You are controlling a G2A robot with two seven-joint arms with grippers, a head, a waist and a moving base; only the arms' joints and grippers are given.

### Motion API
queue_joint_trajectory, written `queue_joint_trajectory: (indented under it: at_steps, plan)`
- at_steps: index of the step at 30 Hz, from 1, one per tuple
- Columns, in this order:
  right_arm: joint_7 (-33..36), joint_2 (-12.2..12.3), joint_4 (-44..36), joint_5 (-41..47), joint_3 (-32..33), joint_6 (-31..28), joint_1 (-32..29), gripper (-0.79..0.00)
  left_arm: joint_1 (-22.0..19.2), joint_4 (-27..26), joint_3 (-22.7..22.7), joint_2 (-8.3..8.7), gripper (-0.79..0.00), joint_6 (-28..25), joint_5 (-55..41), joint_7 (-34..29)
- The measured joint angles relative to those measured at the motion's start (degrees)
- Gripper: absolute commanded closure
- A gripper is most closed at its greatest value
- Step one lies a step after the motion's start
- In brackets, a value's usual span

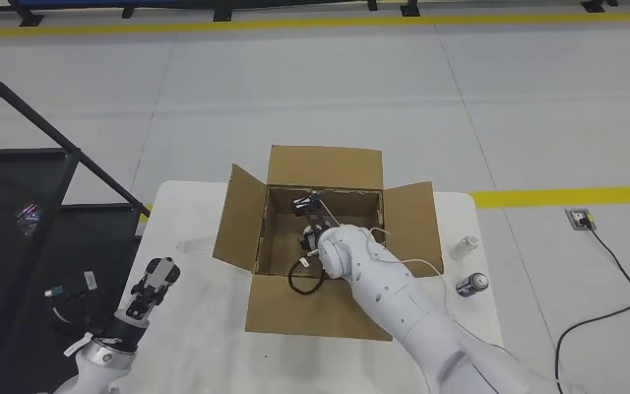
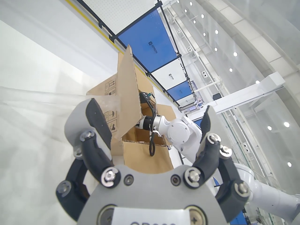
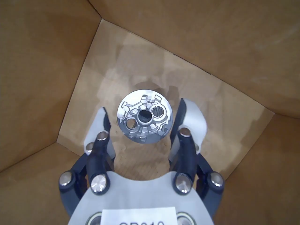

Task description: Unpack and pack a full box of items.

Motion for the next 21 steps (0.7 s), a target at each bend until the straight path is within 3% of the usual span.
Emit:
queue_joint_trajectory:
  at_steps: [1, 2, 8, 13, 17, 21]
  plan:
    - [-0.2, -0.3, 0.7, 0.2, 0.0, -0.2, 0.3, -0.015, -0.1, 0.1, 0.1, 0.01, -0.785, 0.0, 0.0, 0.0]
    - [-0.5, -0.6, 1.3, 0.3, 0.0, -0.5, 0.6, 0.0, -0.2, 0.3, 0.1, 0.03, -0.785, 0.1, 0.0, 0.0]
    - [-2.7, -1.4, 2.5, 2.1, 1.4, -2.7, 2.1, 0.0, -1.3, 0.7, 0.8, 0.13, -0.785, 0.5, 0.2, -0.4]
    - [-2.6, -0.2, -3.2, 3.3, 4.1, -5.7, 1.6, 0.0, -2.6, 0.7, 1.4, 0.28, -0.785, 0.8, 0.3, -1.3]
    - [0.1, 2.5, -14.6, 0.9, 7.3, -4.8, -2.4, 0.0, -3.9, 0.7, 2.3, 0.39, -0.785, 1.2, 0.7, -2.1]
    - [6.4, 7.4, -36.5, -6.5, 14.4, -1.6, -12.6, 0.0, -5.3, 0.9, 3.2, 0.51, -0.785, 1.4, 1.0, -2.9]
